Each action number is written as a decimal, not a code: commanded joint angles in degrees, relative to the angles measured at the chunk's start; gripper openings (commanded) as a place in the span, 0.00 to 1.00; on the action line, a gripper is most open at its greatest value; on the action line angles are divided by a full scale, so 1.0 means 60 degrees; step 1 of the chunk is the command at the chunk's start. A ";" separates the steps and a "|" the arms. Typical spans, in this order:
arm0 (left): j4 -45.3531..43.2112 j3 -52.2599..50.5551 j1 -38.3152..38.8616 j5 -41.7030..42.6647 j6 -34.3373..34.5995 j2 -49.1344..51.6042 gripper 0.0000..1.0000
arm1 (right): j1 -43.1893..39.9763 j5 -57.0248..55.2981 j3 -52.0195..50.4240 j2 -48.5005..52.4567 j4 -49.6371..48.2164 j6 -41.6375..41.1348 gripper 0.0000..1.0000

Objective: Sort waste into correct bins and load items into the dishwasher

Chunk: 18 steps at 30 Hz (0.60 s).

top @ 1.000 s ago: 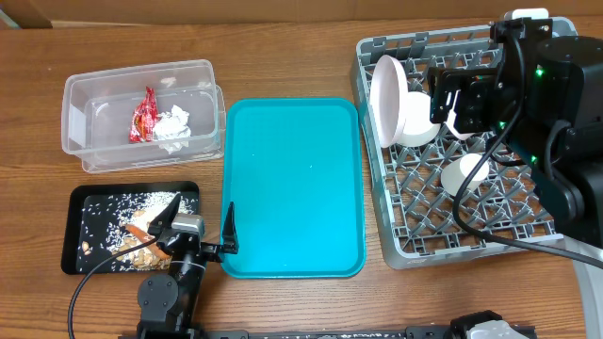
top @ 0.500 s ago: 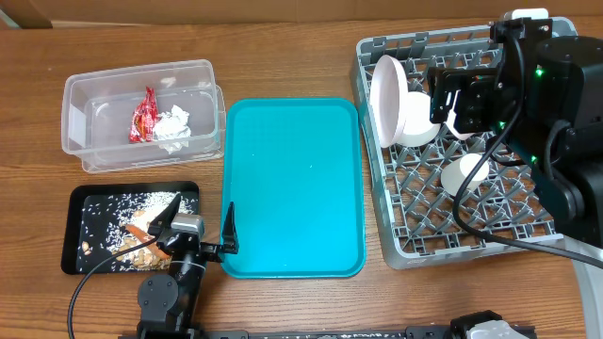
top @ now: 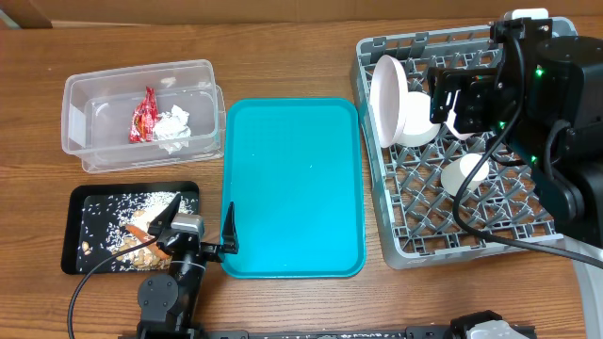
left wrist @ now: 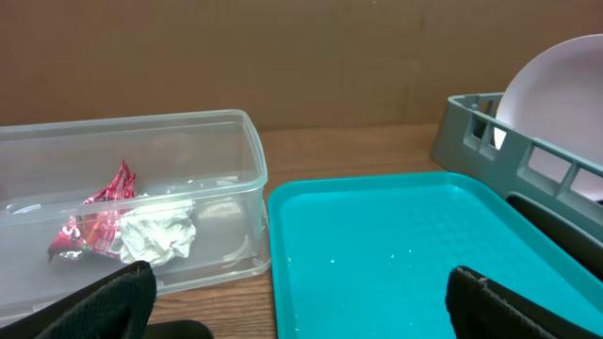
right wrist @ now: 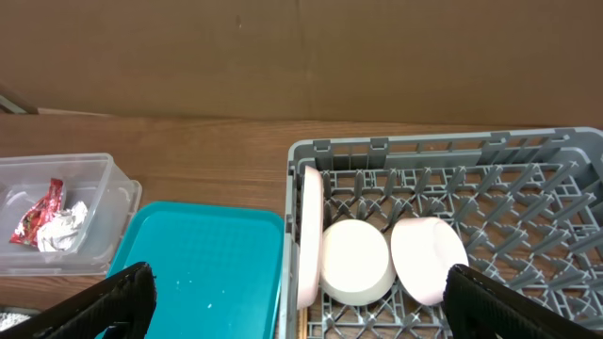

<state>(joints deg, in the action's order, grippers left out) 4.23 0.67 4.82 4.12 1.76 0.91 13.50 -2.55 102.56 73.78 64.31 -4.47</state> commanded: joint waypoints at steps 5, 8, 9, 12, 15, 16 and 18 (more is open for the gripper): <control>-0.0036 -0.0066 -0.0051 0.0062 0.0171 -0.0109 1.00 | -0.0022 -0.0488 -0.0255 -0.1275 0.0073 0.0284 1.00; -0.0036 -0.0066 -0.0051 0.0062 0.0171 -0.0109 1.00 | -0.0022 -0.0725 -0.0911 -0.2120 -0.0273 0.0284 1.00; -0.0036 -0.0066 -0.0051 0.0062 0.0175 -0.0109 1.00 | -0.0022 -0.0809 -0.1246 -0.2412 -0.0525 0.0284 1.00; -0.0036 -0.0066 -0.0051 0.0062 0.0171 -0.0109 1.00 | -0.0022 -0.1082 -0.2572 -0.3362 -0.1625 0.0291 1.00; -0.0036 -0.0066 -0.0051 0.0062 0.0175 -0.0109 1.00 | -0.0022 -0.1075 -0.4404 -0.4433 -0.2973 0.0426 1.00; -0.0036 -0.0066 -0.0051 0.0062 0.0171 -0.0109 1.00 | -0.0022 -0.1075 -0.5133 -0.4823 -0.3377 0.0423 1.00; -0.0036 -0.0066 -0.0051 0.0062 0.0171 -0.0109 1.00 | -0.0022 -0.1071 -0.6382 -0.5464 -0.4204 0.0423 1.00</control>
<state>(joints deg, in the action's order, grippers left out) 4.25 0.67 4.82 4.12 1.76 0.89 13.50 -7.97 72.18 43.38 41.34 -2.63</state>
